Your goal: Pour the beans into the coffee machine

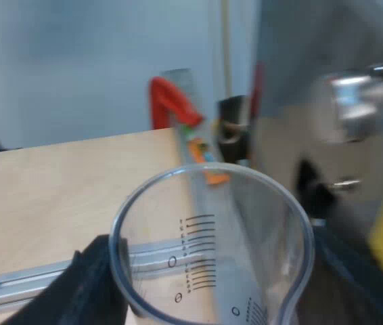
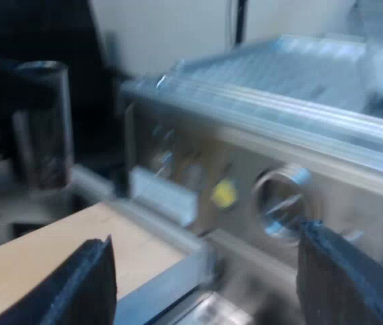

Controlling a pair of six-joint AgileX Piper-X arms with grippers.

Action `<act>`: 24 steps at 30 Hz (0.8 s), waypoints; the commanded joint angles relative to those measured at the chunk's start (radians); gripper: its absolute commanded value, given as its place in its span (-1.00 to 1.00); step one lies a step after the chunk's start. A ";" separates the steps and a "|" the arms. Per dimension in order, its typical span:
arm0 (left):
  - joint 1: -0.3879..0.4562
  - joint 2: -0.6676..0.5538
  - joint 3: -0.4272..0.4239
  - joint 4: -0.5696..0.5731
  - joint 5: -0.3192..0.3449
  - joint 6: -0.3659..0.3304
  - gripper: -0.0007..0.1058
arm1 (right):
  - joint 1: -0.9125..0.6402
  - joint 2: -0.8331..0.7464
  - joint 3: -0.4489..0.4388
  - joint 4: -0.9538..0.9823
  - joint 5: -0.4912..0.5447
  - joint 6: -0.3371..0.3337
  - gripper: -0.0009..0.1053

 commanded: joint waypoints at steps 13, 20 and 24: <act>-0.065 -0.003 -0.214 0.038 -0.025 0.000 -0.49 | -0.005 -0.134 -0.016 -0.210 0.324 -0.267 0.14; -0.179 0.080 -0.329 0.030 -0.040 0.015 -0.49 | -0.005 -0.134 -0.016 -0.225 0.365 -0.286 0.14; -0.214 0.156 -0.416 0.026 -0.040 0.032 -0.49 | -0.005 -0.134 -0.016 -0.223 0.365 -0.282 0.14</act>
